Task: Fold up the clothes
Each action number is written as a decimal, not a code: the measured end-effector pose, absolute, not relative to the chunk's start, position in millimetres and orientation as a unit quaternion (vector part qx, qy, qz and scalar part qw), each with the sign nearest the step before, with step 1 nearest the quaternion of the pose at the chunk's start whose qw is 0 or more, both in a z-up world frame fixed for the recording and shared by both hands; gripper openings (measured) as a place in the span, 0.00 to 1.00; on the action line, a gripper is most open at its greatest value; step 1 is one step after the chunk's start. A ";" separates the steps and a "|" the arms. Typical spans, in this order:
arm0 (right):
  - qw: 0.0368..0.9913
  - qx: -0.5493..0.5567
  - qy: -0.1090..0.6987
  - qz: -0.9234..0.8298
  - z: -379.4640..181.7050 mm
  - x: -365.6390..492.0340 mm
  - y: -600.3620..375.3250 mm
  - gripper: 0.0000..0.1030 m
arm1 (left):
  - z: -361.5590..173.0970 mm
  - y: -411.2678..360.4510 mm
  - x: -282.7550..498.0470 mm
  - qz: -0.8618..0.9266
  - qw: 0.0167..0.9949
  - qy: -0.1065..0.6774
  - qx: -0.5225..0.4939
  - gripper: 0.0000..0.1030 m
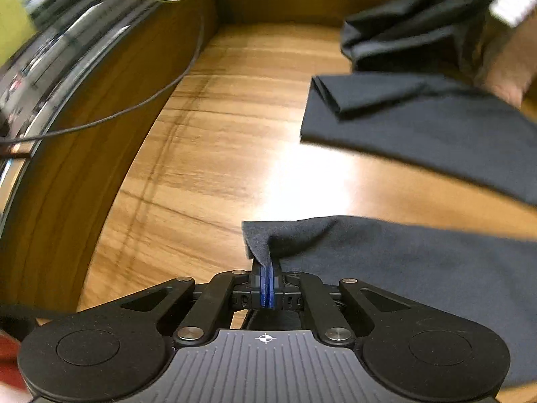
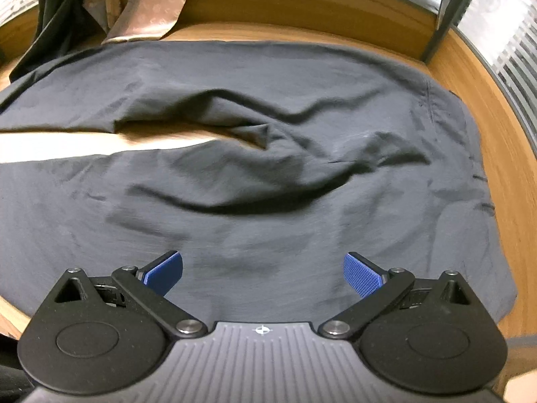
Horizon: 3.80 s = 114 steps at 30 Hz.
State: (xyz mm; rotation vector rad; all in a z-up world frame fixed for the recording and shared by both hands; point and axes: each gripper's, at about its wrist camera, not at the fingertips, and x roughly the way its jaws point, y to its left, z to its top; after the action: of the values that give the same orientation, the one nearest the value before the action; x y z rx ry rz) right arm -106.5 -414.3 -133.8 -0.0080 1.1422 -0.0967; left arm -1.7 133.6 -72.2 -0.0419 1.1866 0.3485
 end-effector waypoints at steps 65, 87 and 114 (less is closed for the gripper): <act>0.809 0.050 0.579 -0.082 -171.1 42.8 -302.9 0.99 | -72.8 173.6 271.7 -0.017 0.897 0.442 0.008 0.21; 0.830 0.003 0.551 -0.092 -164.8 36.0 -298.3 0.99 | -114.1 201.2 189.9 0.027 0.829 0.548 -0.107 0.48; 0.801 -0.095 0.558 -0.196 -179.4 18.5 -403.4 0.07 | -112.2 166.7 164.9 0.095 0.836 0.537 -0.061 0.09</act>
State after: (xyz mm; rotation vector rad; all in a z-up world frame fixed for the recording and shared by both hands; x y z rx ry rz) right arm 18.5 -403.4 -179.4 -0.2027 1.1956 -0.4208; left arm 164.9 166.7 -112.2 -0.1301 1.1378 0.2004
